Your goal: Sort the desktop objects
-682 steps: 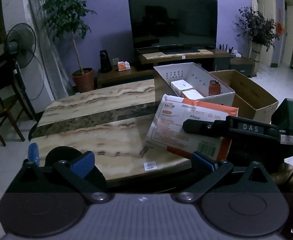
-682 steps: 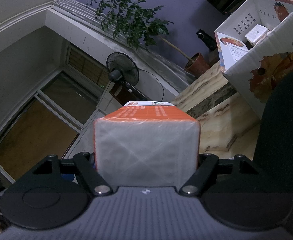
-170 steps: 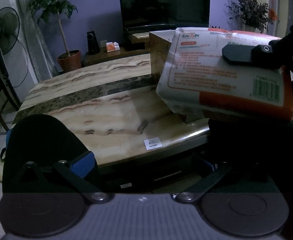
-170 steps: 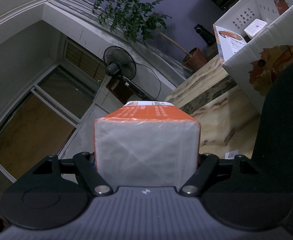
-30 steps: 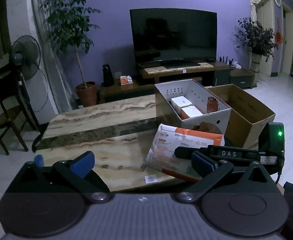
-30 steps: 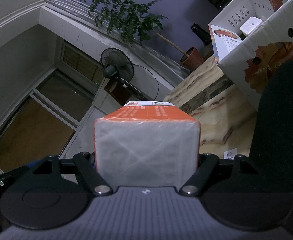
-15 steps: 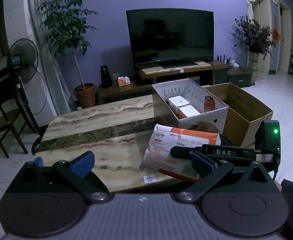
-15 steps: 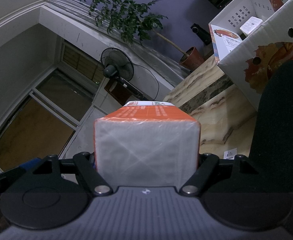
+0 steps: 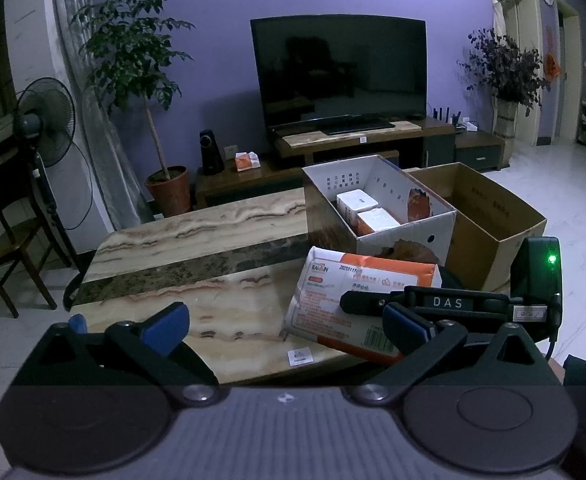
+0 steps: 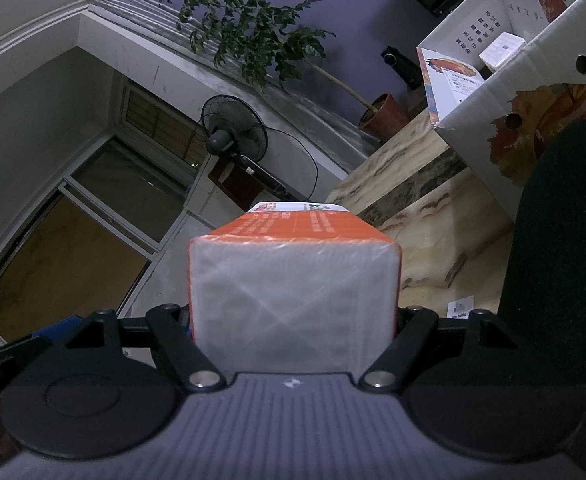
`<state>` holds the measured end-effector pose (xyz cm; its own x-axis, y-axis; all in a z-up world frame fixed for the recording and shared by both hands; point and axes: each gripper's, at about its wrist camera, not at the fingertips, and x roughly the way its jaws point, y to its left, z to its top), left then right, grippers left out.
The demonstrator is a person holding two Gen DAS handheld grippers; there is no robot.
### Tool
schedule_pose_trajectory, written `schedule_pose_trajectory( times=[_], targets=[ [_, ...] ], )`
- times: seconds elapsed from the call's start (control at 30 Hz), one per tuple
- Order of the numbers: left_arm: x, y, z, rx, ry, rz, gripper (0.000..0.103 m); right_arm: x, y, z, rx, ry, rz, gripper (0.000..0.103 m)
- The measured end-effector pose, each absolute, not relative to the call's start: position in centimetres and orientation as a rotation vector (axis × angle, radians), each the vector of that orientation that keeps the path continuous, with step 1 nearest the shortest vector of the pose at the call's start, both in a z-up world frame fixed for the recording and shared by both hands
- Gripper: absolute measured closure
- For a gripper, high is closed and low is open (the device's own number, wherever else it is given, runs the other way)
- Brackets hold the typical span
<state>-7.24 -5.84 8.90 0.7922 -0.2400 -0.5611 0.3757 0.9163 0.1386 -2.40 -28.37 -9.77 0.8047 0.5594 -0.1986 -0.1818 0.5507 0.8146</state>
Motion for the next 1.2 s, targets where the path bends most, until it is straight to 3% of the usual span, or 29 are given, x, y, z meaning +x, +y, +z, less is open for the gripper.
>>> schedule_pose_trajectory(
  times=[1.2],
  targets=[
    [-7.0, -6.4, 7.9, 0.283, 0.576, -0.343, 0.001, -2.4, -28.3, -9.8, 0.886, 0.473, 0.459, 0.025]
  ],
)
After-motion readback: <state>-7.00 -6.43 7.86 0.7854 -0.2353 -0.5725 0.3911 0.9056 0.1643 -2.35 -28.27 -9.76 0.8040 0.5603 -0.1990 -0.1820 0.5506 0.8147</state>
